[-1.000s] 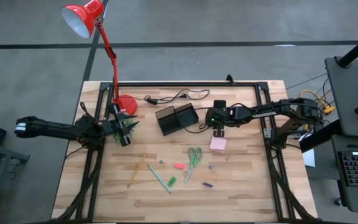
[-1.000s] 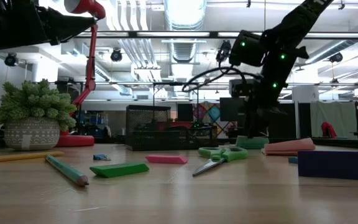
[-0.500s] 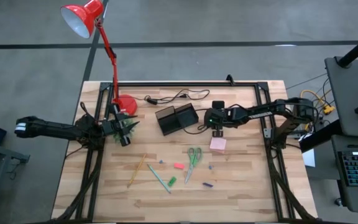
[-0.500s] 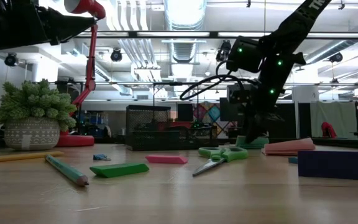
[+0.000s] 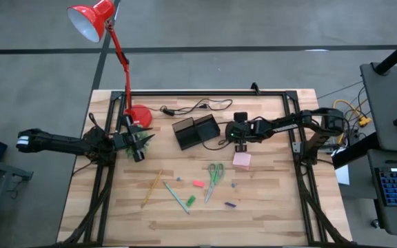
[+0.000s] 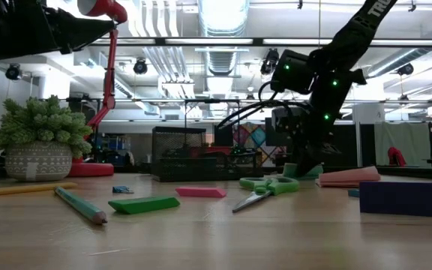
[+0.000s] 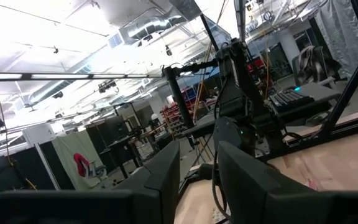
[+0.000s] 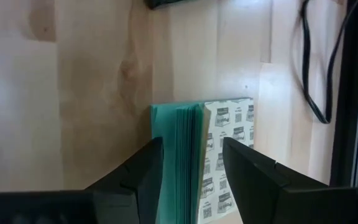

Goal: Pick and place office supplies into organizer
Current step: Put the blue sticky note into the black desk organizer

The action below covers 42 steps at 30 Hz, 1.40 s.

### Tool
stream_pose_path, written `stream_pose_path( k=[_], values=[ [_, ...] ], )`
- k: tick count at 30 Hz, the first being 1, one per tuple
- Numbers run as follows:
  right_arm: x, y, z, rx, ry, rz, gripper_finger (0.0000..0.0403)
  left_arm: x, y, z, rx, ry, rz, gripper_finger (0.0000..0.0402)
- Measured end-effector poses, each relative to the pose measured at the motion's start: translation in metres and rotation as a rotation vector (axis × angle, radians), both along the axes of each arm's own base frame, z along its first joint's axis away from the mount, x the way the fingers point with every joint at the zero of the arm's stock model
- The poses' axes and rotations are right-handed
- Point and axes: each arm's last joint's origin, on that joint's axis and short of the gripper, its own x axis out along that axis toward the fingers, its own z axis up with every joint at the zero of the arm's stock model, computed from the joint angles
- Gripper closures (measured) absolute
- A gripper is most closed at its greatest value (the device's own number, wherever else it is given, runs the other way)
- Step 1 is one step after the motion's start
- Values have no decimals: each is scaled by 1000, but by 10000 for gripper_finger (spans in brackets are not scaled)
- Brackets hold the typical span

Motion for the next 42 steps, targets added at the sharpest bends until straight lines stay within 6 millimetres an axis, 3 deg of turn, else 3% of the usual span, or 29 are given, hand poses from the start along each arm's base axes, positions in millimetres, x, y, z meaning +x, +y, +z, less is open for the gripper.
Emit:
stream_pose_path(
  k=[21,36,42],
  values=[
    [0,0,0,15,-21,-32,280,0,0,0,0,0,1,306],
    [-1,0,0,21,-27,-56,387,0,0,0,0,0,0,306],
    [-1,0,0,21,-26,-55,394,0,0,0,0,-1,0,306]
  ],
)
